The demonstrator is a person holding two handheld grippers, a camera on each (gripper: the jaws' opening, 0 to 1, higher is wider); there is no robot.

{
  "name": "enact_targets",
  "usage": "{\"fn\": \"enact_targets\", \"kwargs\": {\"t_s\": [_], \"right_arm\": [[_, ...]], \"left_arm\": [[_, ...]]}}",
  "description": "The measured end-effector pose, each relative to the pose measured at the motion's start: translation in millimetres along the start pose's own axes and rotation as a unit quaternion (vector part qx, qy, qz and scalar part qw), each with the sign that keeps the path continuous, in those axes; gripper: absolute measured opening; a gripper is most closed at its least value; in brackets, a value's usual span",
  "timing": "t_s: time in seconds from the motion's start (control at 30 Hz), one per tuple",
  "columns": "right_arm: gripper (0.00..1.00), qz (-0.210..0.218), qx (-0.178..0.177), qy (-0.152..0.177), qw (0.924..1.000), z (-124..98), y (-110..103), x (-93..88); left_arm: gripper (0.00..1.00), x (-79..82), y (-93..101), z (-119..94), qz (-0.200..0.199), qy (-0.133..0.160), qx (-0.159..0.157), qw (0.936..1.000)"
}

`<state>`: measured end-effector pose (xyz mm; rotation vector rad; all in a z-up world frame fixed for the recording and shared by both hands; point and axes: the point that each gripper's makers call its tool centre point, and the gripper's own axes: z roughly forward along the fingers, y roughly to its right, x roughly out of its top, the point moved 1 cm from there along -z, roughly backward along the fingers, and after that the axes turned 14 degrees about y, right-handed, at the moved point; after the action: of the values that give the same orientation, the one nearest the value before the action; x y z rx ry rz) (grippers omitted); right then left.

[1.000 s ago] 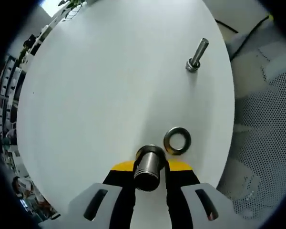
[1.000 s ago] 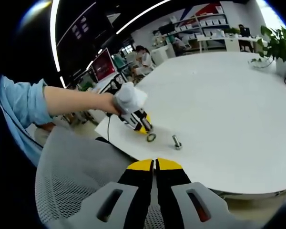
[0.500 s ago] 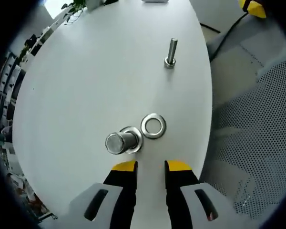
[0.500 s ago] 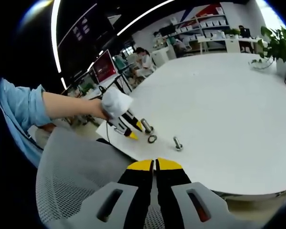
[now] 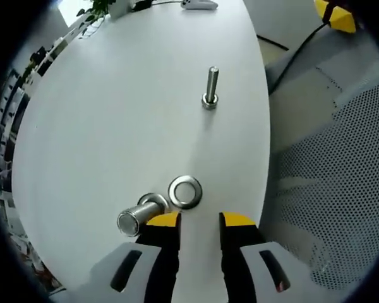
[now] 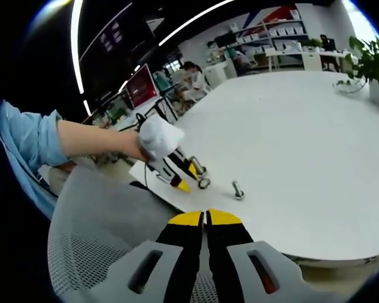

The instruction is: Place the washer onto the threaded stud by aligning its center hole with the stud, sliding it down to the base, and recovering from edge contact or off-axis alignment until the washer reaches the visible bottom stop.

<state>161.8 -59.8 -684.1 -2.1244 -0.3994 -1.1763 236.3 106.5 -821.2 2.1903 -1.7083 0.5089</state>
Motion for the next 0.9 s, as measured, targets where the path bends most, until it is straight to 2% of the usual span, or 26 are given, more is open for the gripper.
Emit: {"fn": "enact_targets", "kwargs": {"t_s": [0.47,0.67,0.9], "right_arm": [[0.05,0.001,-0.004,0.001,1.0000,0,2,0.3],[0.05,0.003,-0.005,0.003,1.0000,0,2,0.7],[0.05,0.001,-0.003,-0.001,1.0000,0,2,-0.4]], "left_arm": [[0.24,19.7,-0.2,12,-0.014,0.013,-0.013,0.9997],[0.25,22.4,-7.1,16,0.016,0.011,-0.001,0.9998],[0.25,14.6,-10.0,11,0.019,0.003,0.003,0.9998]]}}
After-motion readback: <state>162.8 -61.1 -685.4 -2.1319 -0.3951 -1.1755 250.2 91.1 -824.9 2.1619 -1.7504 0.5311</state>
